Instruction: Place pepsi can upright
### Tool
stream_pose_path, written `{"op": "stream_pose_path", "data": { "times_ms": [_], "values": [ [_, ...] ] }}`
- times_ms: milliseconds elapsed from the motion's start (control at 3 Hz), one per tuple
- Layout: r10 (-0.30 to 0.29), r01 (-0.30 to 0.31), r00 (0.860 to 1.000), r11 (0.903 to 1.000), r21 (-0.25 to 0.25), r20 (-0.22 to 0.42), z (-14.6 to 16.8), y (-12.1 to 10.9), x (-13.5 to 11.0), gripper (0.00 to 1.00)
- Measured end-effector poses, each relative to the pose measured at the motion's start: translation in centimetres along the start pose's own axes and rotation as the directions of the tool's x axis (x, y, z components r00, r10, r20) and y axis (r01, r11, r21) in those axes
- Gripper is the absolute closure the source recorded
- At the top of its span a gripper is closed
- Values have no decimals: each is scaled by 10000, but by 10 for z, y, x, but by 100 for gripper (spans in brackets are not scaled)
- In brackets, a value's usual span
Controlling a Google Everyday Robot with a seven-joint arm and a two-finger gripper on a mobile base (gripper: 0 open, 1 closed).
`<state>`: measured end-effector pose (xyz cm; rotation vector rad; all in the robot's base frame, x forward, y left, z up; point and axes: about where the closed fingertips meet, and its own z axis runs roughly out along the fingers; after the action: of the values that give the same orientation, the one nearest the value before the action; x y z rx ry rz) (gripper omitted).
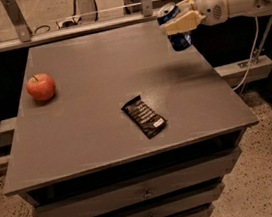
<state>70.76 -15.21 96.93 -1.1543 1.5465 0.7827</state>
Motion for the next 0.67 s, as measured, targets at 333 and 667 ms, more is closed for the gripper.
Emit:
{"op": "stream_pose_path", "data": {
  "times_ms": [333, 667],
  "values": [
    [725, -732, 9892, 9973, 1, 1271, -14, -7, 23, 100],
    [1315, -1336, 9621, 9910, -77, 2389, -19, -10, 42, 100]
  ]
}}
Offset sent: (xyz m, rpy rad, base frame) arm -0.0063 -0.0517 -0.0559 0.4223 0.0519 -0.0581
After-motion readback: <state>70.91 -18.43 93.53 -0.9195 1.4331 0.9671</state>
